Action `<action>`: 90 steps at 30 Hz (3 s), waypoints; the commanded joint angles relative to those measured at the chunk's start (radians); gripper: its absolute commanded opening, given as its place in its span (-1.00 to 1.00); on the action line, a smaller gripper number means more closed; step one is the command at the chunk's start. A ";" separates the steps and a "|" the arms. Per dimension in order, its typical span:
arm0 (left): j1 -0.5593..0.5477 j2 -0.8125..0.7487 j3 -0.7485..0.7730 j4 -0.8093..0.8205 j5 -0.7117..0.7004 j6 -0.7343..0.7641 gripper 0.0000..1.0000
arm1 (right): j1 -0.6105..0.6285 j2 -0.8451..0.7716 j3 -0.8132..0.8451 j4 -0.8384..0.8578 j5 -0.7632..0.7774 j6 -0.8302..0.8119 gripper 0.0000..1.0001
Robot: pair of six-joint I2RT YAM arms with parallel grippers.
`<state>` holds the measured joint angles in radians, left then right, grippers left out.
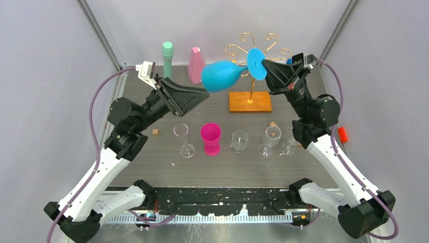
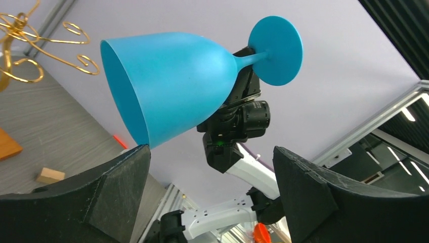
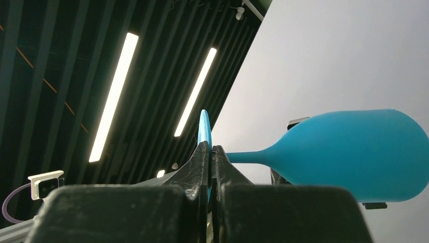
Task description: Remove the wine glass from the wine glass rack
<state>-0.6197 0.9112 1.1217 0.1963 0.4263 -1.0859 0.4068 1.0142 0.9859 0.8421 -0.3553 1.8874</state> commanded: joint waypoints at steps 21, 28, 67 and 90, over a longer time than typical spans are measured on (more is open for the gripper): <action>0.000 0.047 0.039 0.159 0.062 -0.023 0.60 | 0.017 0.020 -0.093 0.115 0.034 0.038 -0.99; 0.001 0.039 0.037 0.218 0.104 -0.059 0.09 | 0.017 0.131 -0.134 0.299 0.054 0.177 -0.99; 0.002 0.069 0.428 -1.380 -1.013 0.788 -1.00 | 0.003 -0.086 -0.034 -0.631 0.217 -0.592 0.38; 0.171 0.274 0.188 -1.361 -0.589 0.929 -1.00 | 0.003 -0.143 -0.005 -0.825 0.308 -0.690 0.26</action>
<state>-0.4644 1.1824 1.3190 -1.1809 -0.2325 -0.1925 0.4145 0.8837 0.9337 0.0139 -0.0822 1.2198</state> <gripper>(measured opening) 0.023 0.644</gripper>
